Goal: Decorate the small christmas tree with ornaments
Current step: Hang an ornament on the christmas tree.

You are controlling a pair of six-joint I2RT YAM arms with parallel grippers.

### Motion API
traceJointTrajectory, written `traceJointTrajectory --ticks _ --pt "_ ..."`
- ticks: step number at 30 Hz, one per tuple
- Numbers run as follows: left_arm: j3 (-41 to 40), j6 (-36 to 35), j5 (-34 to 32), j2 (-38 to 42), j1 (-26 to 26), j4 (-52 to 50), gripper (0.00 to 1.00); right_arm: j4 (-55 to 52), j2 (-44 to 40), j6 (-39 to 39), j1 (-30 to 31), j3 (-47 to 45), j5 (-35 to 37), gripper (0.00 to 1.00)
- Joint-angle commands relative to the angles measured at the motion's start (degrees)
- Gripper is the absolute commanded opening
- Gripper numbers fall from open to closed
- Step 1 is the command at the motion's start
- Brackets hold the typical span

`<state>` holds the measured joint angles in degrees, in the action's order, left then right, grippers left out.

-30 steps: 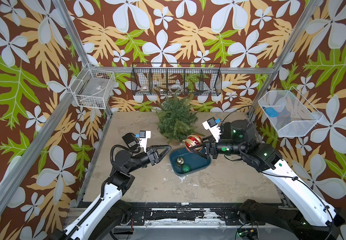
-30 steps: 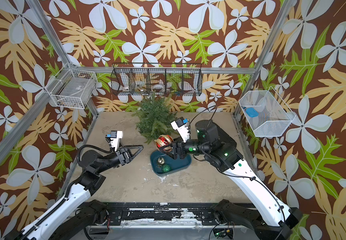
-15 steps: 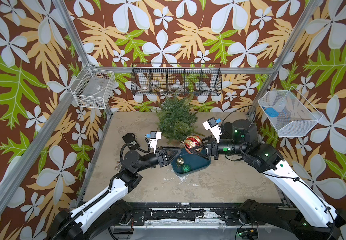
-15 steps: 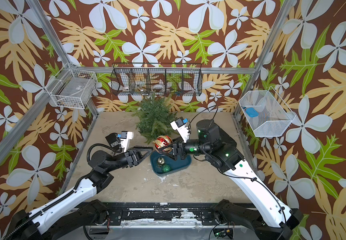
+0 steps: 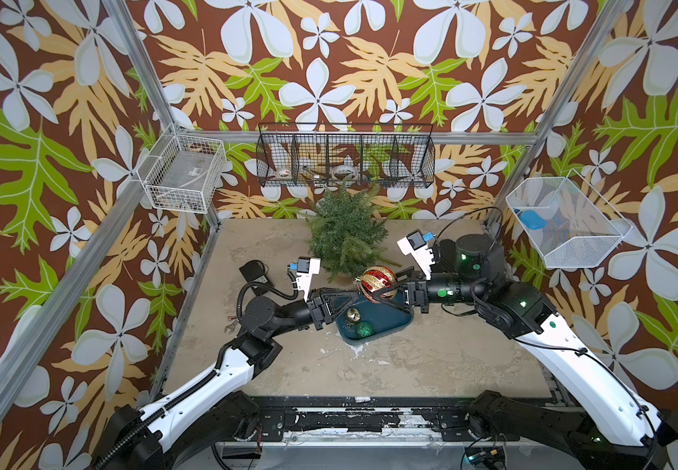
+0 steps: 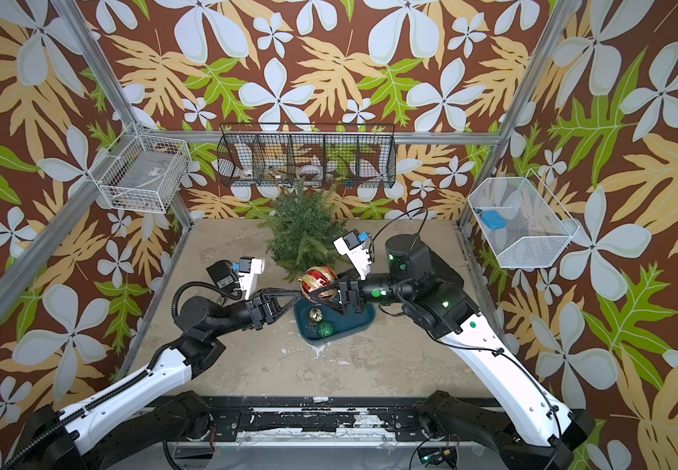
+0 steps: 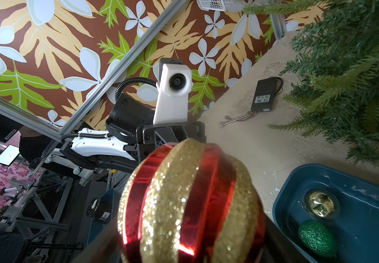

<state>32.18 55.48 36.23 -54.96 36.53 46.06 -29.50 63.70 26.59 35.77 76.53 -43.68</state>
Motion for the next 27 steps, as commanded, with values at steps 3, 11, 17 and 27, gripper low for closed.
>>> traceJointTrajectory --ticks 3,11,17,27 --pt "-0.02 -0.07 -0.89 -0.42 0.11 1.93 0.32 2.01 -0.16 0.05 0.05 0.61 -1.08 0.73" --pt "-0.27 -0.33 -1.3 -0.19 0.08 2.02 0.29 1.73 -0.19 -0.05 0.09 0.59 -1.28 0.73" --pt "-0.28 -0.57 -1.51 -0.42 0.11 2.25 0.19 1.77 -0.27 0.05 0.08 0.62 -1.25 0.73" --pt "-1.07 -0.64 -2.59 -0.14 0.12 1.72 0.32 1.85 -0.95 0.39 0.0 0.54 -0.93 0.73"
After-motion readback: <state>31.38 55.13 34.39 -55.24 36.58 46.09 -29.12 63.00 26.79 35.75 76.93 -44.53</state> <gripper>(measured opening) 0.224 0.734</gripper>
